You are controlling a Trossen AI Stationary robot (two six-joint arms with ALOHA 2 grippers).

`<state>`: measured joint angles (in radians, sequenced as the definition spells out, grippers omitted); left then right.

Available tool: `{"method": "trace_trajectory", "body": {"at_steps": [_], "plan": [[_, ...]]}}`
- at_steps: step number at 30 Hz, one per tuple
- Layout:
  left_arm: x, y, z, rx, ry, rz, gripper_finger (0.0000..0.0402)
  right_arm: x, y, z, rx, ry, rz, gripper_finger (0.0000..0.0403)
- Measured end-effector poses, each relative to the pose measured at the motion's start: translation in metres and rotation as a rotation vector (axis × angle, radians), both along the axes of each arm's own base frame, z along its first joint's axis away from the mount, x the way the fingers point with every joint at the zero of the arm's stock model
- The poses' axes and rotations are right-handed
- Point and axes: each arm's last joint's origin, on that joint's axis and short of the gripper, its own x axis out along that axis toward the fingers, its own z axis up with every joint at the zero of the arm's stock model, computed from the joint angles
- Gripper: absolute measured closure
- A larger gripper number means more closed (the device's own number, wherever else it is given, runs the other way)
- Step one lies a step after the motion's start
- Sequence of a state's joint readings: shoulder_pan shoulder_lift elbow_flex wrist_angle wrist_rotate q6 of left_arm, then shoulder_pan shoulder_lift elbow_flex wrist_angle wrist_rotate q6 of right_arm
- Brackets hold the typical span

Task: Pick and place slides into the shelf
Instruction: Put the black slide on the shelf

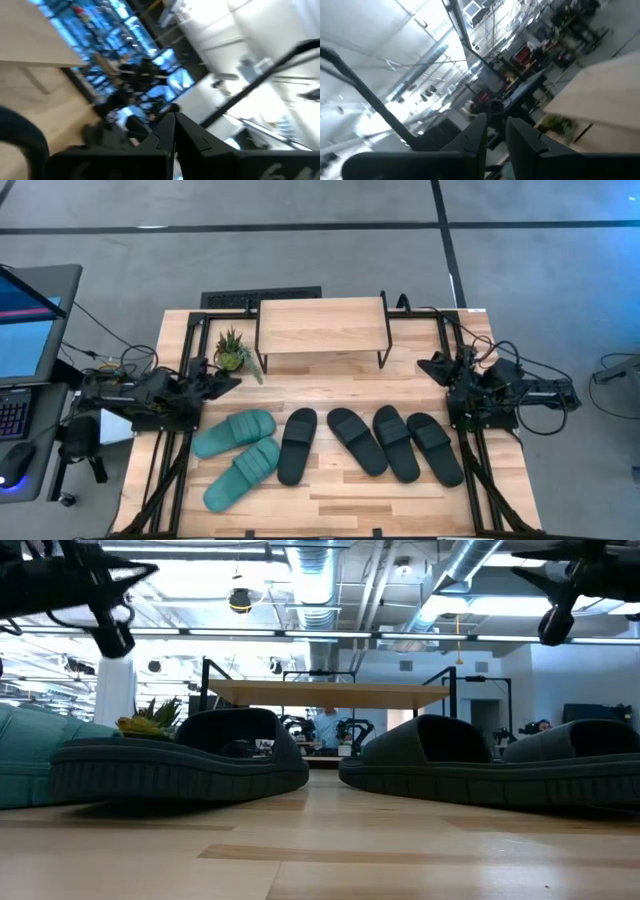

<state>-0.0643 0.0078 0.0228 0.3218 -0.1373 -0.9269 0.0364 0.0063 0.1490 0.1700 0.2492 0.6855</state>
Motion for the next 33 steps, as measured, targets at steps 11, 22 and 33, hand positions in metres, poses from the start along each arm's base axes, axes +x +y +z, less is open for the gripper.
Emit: {"method": "trace_trajectory", "body": {"at_steps": [11, 22, 33], "plan": [[0.019, -0.014, 0.013, 0.149, -0.026, -0.018, 0.0401, 0.021, 0.010, 0.008, -0.050, -0.036, 0.139, 0.0342], [0.055, -0.020, 0.039, 0.371, 0.129, 0.121, 0.0401, 0.068, 0.027, 0.032, -0.273, 0.147, 0.175, 0.0342], [0.101, -0.053, 0.058, 0.603, 0.481, -0.236, 0.0401, 0.061, 0.019, 0.064, -0.360, 0.308, 0.127, 0.0342]]}}
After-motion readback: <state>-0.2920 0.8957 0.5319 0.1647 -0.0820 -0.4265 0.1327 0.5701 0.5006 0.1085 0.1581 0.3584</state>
